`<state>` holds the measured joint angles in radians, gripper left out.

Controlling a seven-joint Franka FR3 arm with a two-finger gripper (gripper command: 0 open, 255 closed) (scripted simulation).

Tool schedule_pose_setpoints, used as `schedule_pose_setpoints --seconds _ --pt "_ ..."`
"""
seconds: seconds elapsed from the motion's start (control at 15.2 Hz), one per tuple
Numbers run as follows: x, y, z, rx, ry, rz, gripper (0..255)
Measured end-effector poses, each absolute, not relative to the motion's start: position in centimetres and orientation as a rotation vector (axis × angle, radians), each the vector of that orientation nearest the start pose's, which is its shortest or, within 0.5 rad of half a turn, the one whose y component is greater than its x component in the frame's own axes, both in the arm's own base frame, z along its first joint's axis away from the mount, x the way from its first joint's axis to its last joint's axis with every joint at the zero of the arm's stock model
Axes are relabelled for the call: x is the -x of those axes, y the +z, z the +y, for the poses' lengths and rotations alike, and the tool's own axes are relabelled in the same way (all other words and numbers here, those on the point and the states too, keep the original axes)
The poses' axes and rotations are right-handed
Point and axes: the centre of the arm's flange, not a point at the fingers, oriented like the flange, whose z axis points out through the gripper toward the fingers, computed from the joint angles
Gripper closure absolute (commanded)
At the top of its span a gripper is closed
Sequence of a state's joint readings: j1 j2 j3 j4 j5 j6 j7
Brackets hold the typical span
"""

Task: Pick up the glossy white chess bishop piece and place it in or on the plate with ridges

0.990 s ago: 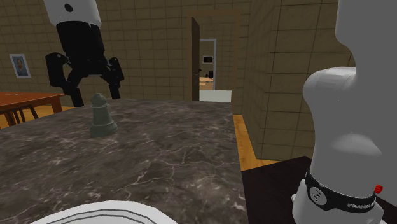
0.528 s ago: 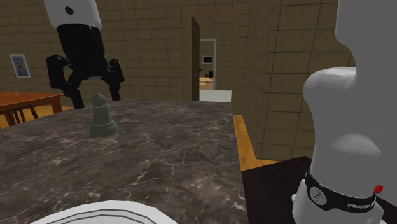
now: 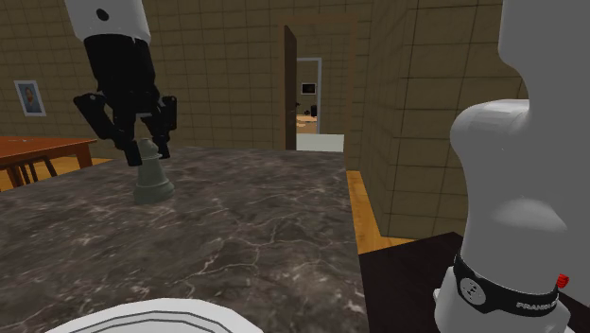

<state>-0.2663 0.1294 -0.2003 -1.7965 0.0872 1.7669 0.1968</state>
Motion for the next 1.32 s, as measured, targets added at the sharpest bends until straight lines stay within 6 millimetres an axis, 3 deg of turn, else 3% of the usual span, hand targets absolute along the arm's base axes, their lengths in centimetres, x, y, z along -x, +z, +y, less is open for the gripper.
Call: schedule_pose_setpoints --seconds 0.4,1.12,1.32 --pt "-52.4 47.5 -25.1 2.876 0.227 1.03 255" --pt "-52.3 53.4 -25.3 2.876 0.227 1.03 255" --pt "-52.6 54.8 -24.5 2.876 0.227 1.03 255"
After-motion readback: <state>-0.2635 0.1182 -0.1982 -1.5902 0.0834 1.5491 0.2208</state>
